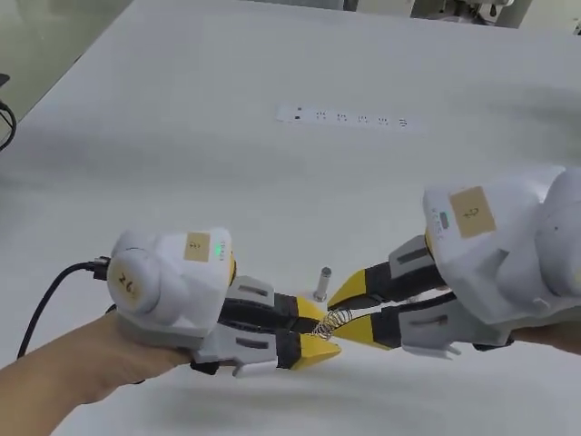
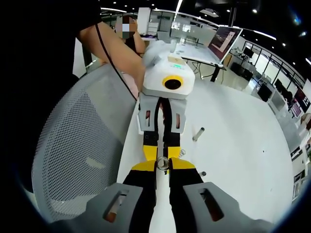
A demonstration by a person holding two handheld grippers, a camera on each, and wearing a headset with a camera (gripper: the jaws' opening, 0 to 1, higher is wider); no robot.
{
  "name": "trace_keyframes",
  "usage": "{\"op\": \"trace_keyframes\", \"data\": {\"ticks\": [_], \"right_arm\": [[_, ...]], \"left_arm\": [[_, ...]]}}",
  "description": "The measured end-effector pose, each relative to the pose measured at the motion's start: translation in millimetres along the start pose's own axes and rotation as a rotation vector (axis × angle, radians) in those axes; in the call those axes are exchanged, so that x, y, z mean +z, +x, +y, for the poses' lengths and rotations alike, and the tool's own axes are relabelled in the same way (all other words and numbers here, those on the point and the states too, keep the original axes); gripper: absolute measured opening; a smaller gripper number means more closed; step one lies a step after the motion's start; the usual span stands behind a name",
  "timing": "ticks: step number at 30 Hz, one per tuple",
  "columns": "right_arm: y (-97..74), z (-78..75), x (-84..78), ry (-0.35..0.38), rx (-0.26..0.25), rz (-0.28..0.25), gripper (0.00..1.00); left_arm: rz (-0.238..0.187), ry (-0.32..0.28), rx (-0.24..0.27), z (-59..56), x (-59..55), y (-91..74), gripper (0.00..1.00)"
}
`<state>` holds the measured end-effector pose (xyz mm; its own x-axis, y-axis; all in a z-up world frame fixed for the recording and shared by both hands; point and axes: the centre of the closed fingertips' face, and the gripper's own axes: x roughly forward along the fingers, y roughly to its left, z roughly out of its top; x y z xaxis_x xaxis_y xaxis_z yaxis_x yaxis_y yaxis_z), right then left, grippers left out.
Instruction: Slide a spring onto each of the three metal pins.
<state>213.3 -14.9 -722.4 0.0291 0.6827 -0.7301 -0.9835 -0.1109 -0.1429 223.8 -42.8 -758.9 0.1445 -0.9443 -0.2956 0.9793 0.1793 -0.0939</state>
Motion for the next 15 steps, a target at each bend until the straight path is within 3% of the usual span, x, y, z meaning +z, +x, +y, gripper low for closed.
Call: {"op": "trace_keyframes", "data": {"ticks": [7, 15], "right_arm": [[2.9, 0.6, -1.8, -0.044, 0.024, 0.067, 0.06], [5.4, 1.2, -1.4, -0.066, 0.035, 0.078, 0.06]], "left_arm": [[0.014, 0.018, 0.006, 0.0, -1.7, 1.0, 0.01], [0.018, 0.025, 0.009, 1.7, -2.0, 1.1, 0.01]]}}
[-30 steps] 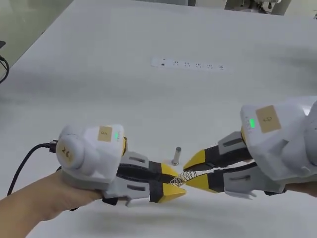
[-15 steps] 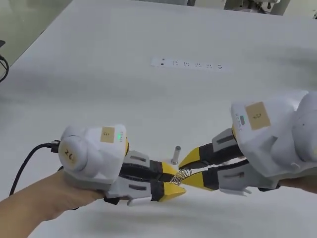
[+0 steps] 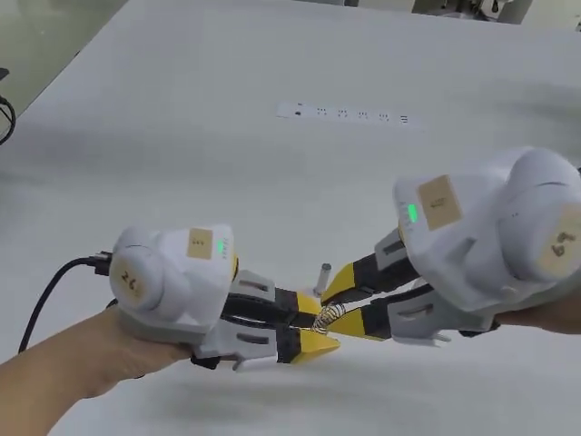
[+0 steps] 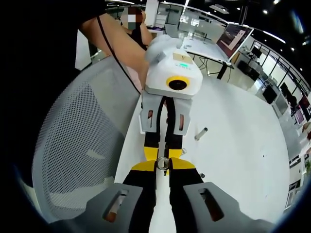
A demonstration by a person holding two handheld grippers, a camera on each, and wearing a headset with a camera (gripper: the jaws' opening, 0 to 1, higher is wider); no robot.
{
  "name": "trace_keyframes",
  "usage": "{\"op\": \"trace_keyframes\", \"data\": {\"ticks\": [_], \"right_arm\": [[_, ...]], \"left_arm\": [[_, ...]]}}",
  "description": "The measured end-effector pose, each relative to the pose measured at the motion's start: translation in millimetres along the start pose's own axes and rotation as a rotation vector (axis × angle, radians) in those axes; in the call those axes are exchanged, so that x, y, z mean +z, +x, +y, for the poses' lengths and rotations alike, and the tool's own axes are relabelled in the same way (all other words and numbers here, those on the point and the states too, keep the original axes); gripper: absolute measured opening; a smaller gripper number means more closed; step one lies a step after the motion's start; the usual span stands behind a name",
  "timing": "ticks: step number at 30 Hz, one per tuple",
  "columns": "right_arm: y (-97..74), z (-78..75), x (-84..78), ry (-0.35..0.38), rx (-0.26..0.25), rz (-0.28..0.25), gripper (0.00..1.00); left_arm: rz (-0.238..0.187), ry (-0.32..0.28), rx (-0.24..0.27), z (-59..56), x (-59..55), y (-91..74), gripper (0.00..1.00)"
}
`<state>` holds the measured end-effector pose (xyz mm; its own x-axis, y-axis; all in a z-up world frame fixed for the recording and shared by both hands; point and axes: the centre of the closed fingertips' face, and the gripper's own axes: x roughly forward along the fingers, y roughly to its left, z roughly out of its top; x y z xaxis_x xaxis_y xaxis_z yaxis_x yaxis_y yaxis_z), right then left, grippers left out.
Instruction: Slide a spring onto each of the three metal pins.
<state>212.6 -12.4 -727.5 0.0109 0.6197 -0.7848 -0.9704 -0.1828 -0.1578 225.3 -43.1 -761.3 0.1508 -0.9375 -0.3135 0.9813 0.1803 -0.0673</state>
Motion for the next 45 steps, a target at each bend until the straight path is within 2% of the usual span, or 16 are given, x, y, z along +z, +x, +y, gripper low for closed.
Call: {"op": "trace_keyframes", "data": {"ticks": [13, 21, 22, 23, 24, 25, 30, 41, 45], "right_arm": [[5.8, 1.4, -5.6, -0.022, 0.026, 0.066, 0.06], [5.9, 1.7, -4.6, -0.013, 0.034, 0.068, 0.07], [6.1, 2.3, 9.6, 0.004, 0.04, -0.011, 0.07], [5.4, 2.9, 15.9, 0.028, 0.051, -0.035, 0.07], [3.8, 4.9, 13.8, 0.032, 0.07, -0.01, 0.06], [3.1, 0.0, 9.2, 0.003, 0.042, 0.03, 0.06], [-2.0, -0.1, 10.7, 0.005, 0.038, -0.002, 0.06], [-4.0, 1.3, 11.6, 0.02, -0.001, -0.059, 0.06], [-4.5, -0.5, 13.4, 0.036, -0.012, -0.081, 0.06]], "left_arm": [[0.034, 0.027, -0.003, -0.3, -4.5, 5.4, 0.01], [0.035, 0.031, -0.003, -0.4, -4.6, 4.7, 0.02], [0.028, 0.028, -0.008, -1.6, -3.3, 5.4, 0.02], [-0.008, 0.003, -0.022, -5.6, 5.4, 8.2, 0.02], [-0.017, 0.033, -0.026, -7.2, 9.7, 10.0, 0.02], [0.018, 0.076, 0.001, -3.3, 8.2, 11.4, 0.02], [0.005, 0.048, -0.009, -1.8, 8.6, 7.7, 0.02], [0.009, 0.044, -0.001, -1.7, 6.1, 0.5, 0.01], [-0.003, 0.033, 0.004, -1.2, 8.0, 0.1, 0.02]]}}
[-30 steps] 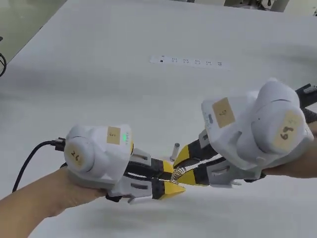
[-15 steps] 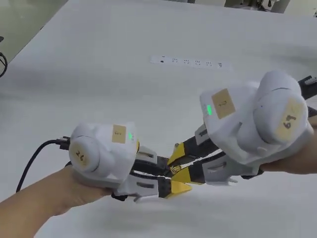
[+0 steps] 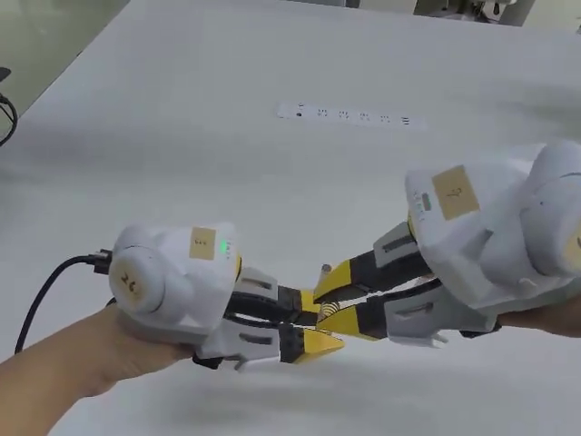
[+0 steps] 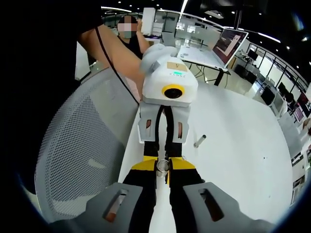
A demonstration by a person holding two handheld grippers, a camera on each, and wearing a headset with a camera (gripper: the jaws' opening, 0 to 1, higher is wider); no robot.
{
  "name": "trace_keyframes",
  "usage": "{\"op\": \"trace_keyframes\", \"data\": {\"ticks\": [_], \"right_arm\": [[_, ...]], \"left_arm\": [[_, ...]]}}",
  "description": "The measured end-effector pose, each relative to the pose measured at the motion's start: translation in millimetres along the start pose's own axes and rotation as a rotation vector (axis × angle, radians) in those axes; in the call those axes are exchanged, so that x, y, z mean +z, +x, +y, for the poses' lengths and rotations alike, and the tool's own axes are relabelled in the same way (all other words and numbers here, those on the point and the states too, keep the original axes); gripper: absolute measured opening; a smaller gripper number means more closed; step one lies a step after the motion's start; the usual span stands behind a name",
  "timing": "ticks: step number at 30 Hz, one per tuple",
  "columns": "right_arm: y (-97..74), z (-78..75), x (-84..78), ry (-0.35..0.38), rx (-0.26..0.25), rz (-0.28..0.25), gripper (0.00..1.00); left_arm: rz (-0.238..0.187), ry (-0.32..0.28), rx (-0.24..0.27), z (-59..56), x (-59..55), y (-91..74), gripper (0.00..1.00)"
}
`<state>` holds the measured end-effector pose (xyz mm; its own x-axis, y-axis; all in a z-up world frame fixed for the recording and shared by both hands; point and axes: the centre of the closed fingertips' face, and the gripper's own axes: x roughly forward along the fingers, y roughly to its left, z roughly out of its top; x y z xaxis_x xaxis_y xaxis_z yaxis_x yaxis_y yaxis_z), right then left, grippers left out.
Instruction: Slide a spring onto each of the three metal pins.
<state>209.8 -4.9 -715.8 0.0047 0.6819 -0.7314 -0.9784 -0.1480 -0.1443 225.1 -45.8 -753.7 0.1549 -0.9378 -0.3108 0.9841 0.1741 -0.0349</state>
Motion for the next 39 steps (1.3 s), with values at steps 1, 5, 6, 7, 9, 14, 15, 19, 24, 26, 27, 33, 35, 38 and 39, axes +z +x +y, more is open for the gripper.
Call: {"op": "trace_keyframes", "data": {"ticks": [1, 5, 6, 7, 9, 14, 15, 19, 24, 26, 27, 33, 35, 38, 39], "right_arm": [[0.3, -0.3, 0.2, -0.001, -0.002, 0.0, 0.05], [-1.5, -1.8, 0.4, 0.006, -0.006, -0.006, 0.05], [-2.4, -1.9, 0.3, 0.01, -0.009, -0.012, 0.05], [-3.0, -1.6, 0.3, 0.012, -0.013, -0.021, 0.06], [-2.3, -0.9, 2.2, 0.011, -0.017, -0.03, 0.06], [-0.5, -1.2, 4.3, 0.001, -0.025, -0.034, 0.05], [-0.5, -1.6, 4.4, -0.006, -0.028, -0.032, 0.05], [-0.6, -2.7, 6.0, -0.008, -0.03, -0.034, 0.05], [-0.8, -4.0, 5.8, -0.006, -0.033, -0.034, 0.05], [-0.5, -3.8, 6.0, -0.006, -0.033, -0.034, 0.05], [-0.4, -4.0, 6.1, -0.007, -0.033, -0.034, 0.05], [0.0, -6.2, 5.3, -0.017, -0.038, -0.025, 0.06], [0.2, -6.7, 3.9, -0.017, -0.038, -0.018, 0.06], [0.0, -7.5, 3.9, -0.016, -0.041, -0.019, 0.06], [-0.2, -8.4, 4.6, -0.018, -0.046, -0.021, 0.06]], "left_arm": [[-0.001, 0.0, 0.001, 0.3, 0.2, 0.2, 0.02], [-0.004, -0.004, 0.002, 1.1, 1.8, -0.2, 0.02], [-0.006, -0.009, 0.002, 1.2, 2.2, -1.0, 0.02], [-0.007, -0.011, 0.004, 1.1, 2.5, -2.5, 0.02], [-0.009, -0.012, 0.005, 0.8, 3.1, -3.2, 0.02], [-0.009, -0.019, 0.01, 1.1, 3.0, -4.4, 0.02], [-0.008, -0.021, 0.01, 1.2, 3.0, -4.6, 0.02], [-0.012, -0.034, 0.012, 1.8, 4.1, -5.1, 0.02], [-0.012, -0.041, 0.02, 2.7, 4.9, -5.7, 0.03], [-0.014, -0.048, 0.024, 3.0, 4.9, -5.7, 0.03], [-0.015, -0.051, 0.025, 3.0, 5.1, -5.6, 0.03], [-0.023, -0.064, 0.029, 3.2, 6.5, -5.2, 0.09], [-0.027, -0.064, 0.03, 3.3, 7.3, -5.6, 0.09], [-0.024, -0.065, 0.036, 4.4, 6.8, -6.2, 0.13], [-0.025, -0.067, 0.036, 4.7, 6.8, -6.4, 0.13]]}}
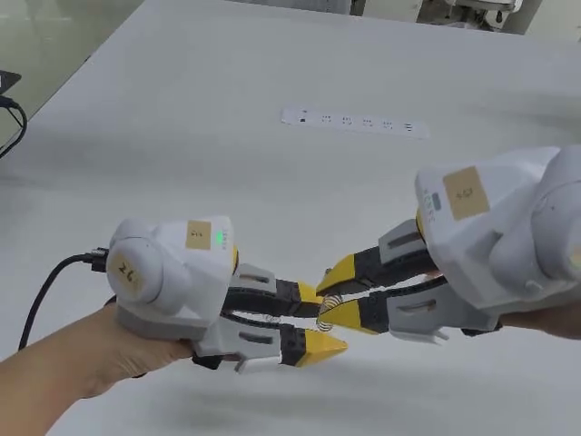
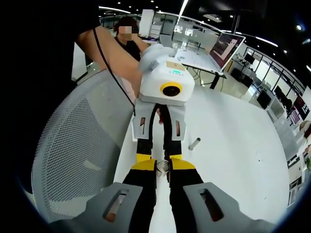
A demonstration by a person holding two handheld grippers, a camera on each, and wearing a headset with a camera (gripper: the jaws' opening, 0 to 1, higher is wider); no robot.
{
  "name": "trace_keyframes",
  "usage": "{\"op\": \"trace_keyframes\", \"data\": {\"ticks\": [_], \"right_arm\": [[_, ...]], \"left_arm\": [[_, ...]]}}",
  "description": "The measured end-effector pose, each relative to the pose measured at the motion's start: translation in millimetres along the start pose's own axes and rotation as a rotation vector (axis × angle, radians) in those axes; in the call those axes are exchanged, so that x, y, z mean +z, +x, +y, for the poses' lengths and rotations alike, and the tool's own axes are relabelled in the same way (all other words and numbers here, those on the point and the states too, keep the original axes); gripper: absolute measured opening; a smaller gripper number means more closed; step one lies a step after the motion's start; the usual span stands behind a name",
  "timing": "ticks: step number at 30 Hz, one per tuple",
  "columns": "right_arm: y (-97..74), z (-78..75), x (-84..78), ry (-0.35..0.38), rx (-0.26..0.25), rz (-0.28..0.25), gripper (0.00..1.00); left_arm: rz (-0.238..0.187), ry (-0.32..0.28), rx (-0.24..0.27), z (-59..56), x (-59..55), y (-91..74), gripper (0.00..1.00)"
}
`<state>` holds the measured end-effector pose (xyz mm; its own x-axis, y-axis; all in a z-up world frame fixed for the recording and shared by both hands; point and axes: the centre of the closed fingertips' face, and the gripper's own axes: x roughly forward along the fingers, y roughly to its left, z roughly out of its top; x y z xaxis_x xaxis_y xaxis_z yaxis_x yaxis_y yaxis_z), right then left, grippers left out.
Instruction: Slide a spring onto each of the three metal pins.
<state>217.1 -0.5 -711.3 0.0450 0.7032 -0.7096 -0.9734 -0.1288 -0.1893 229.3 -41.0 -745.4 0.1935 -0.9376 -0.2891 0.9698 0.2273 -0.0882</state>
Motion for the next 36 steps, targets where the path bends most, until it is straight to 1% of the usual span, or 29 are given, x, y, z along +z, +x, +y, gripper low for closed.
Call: {"op": "trace_keyframes", "data": {"ticks": [5, 11, 15, 17, 23, 26, 31, 36], "right_arm": [[0.1, -1.0, 1.3, -0.001, -0.002, -0.002, 0.06], [-0.5, -1.3, 3.4, -0.002, -0.002, -0.007, 0.06], [-0.5, -0.9, 3.3, -0.003, -0.001, -0.005, 0.06], [-0.9, -1.4, 3.2, -0.006, -0.004, -0.004, 0.06], [-2.2, -3.3, 3.2, -0.004, -0.013, -0.005, 0.06], [-2.4, -3.7, 3.1, -0.002, -0.015, -0.006, 0.06], [-2.7, -4.7, 2.8, -0.005, -0.02, -0.004, 0.06], [-4.4, -6.3, 0.6, -0.002, -0.027, 0.001, 0.06]], "left_arm": [[0.003, -0.002, 0.009, 2.2, -1.0, -1.1, 0.16], [-0.007, -0.012, 0.009, 1.7, 1.6, -0.9, 0.2], [0.0, -0.013, 0.018, 2.8, -0.1, -0.7, 0.25], [0.002, -0.016, 0.019, 2.8, -0.8, -1.5, 0.26], [0.015, -0.016, 0.044, 7.0, -4.4, -8.4, 0.31], [0.019, -0.021, 0.063, 10.9, -6.6, -13.3, 0.34], [0.018, -0.023, 0.083, 13.8, -7.1, -19.3, 0.37], [0.037, -0.02, 0.1, 14.7, -13.7, -27.2, 0.41]]}}
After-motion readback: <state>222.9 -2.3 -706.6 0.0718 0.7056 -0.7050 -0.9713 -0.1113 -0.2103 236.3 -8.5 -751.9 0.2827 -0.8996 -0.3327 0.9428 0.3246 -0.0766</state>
